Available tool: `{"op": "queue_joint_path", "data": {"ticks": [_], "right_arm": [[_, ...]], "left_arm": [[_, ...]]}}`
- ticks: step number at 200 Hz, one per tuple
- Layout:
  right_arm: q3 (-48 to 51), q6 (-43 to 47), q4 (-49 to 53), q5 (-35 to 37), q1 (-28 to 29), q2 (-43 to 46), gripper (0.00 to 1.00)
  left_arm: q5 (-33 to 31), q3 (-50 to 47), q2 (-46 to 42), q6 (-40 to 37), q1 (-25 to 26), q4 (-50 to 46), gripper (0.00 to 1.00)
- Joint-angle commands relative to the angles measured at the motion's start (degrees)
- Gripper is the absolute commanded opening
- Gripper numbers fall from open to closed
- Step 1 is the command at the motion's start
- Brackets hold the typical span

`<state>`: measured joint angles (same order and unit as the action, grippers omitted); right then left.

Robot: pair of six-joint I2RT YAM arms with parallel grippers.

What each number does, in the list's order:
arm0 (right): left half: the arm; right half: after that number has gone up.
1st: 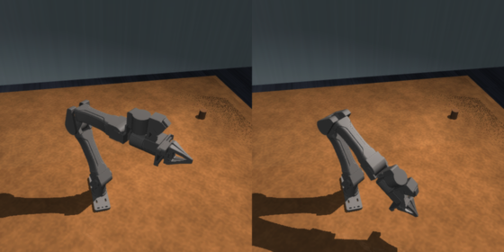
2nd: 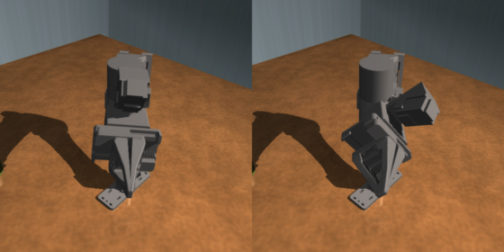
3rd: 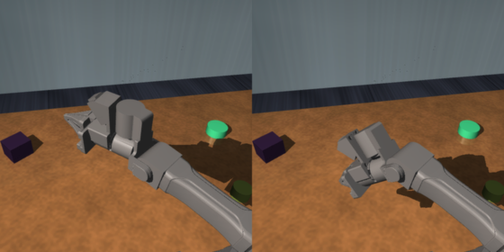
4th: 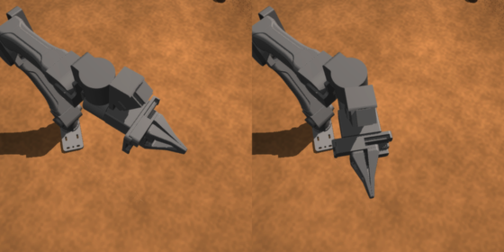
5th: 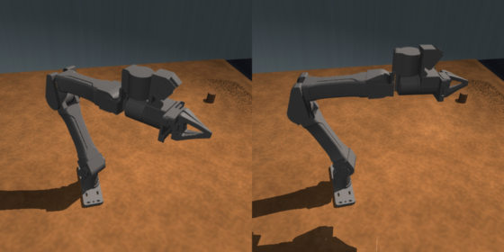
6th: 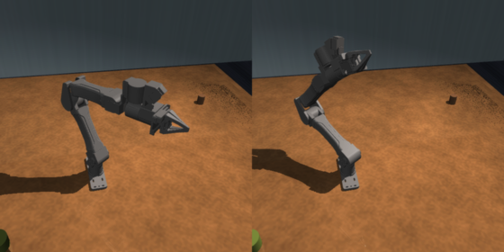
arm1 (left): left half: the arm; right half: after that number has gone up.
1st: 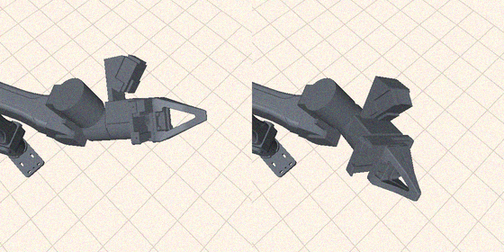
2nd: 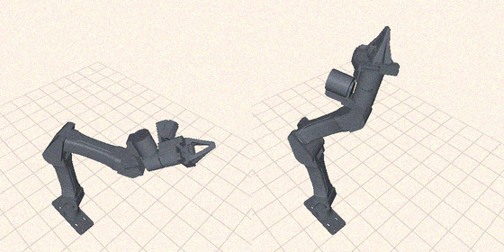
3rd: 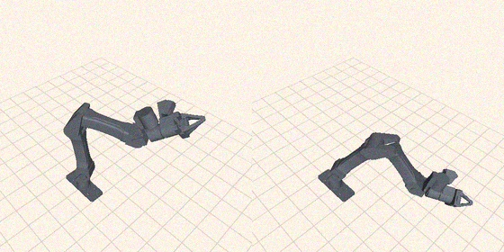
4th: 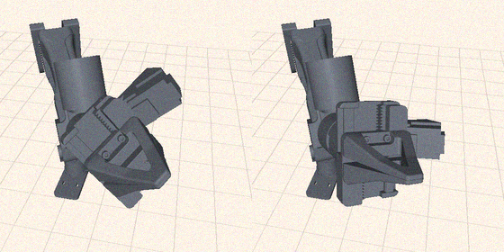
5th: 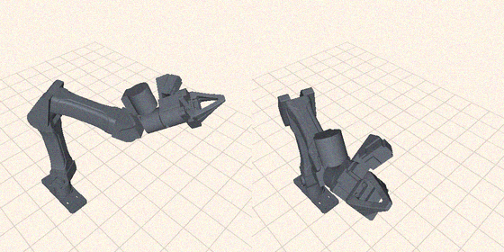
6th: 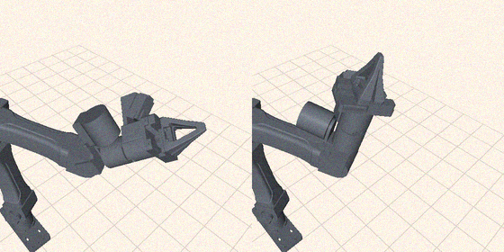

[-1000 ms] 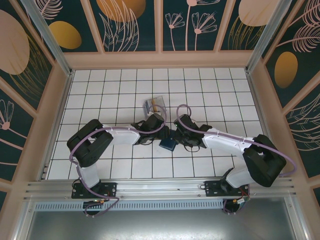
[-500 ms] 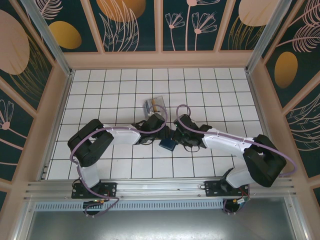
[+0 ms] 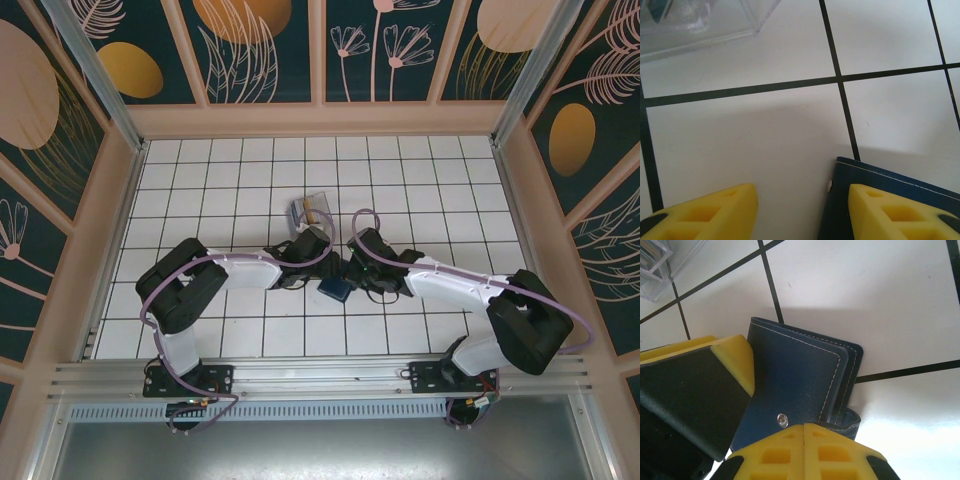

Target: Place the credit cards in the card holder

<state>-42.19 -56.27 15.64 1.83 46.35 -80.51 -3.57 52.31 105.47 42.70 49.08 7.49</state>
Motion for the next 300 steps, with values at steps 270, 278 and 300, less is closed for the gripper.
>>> {"op": "queue_joint_path", "data": {"ticks": [270, 278, 300], "right_arm": [[3.0, 3.6, -11.6, -14.6, -5.3, -1.4, 0.00], [2.5, 3.7, -11.1, -15.0, -5.3, -1.7, 0.00], [1.8, 3.6, -9.1, -16.6, -5.0, -1.7, 0.00]], "left_arm": [[21.8, -17.2, -3.9, -1.5, 2.4, 3.0, 0.30], [21.8, -17.1, -3.7, -1.1, 2.4, 3.3, 0.31], [21.9, -16.9, -3.2, 0.4, 2.4, 4.4, 0.32]]}}
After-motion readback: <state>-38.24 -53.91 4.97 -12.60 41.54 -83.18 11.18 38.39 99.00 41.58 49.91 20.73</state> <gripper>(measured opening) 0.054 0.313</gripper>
